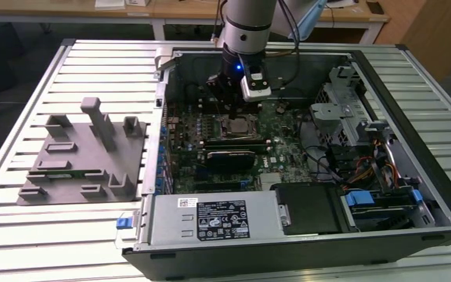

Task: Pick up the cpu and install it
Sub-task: 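Close the cpu cover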

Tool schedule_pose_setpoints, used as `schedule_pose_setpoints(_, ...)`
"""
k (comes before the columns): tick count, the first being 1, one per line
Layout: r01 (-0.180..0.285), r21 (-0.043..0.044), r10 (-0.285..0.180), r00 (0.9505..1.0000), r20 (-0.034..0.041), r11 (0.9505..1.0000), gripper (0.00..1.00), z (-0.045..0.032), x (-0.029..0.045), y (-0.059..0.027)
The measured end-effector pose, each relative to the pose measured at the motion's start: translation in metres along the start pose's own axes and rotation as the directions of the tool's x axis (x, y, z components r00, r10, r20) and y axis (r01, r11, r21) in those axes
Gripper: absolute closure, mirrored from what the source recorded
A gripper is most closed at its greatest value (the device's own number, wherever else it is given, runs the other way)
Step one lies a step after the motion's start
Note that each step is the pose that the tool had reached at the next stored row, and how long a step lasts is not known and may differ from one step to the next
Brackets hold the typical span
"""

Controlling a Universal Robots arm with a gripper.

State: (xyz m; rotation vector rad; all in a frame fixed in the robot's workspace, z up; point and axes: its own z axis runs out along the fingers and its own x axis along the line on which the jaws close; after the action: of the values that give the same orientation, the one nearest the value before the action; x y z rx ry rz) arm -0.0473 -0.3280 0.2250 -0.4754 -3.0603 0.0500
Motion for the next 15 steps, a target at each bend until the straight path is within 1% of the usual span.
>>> schedule_pose_setpoints(8,0.000,-0.0001,0.000,1.0000,0.0002,1.0000,0.89,0.0000,0.0000,0.0000)
schedule_pose_setpoints(10,0.000,-0.0005,0.000,1.0000,0.0017,1.0000,0.89,0.0000,0.0000,0.0000)
schedule_pose_setpoints(12,0.000,-0.0017,0.000,1.0000,0.0053,1.0000,0.89,0.0000,0.0000,0.0000)
schedule_pose_setpoints(13,0.000,-0.0025,0.000,1.0000,0.0082,1.0000,0.89,0.0000,0.0000,0.0000)
schedule_pose_setpoints(14,0.000,-0.0040,0.000,0.9999,0.0135,1.0000,0.89,-0.0001,0.0000,-0.0001)
schedule_pose_setpoints(15,0.000,-0.0064,0.001,0.9998,0.0206,1.0000,0.89,-0.0001,0.0001,0.0000)
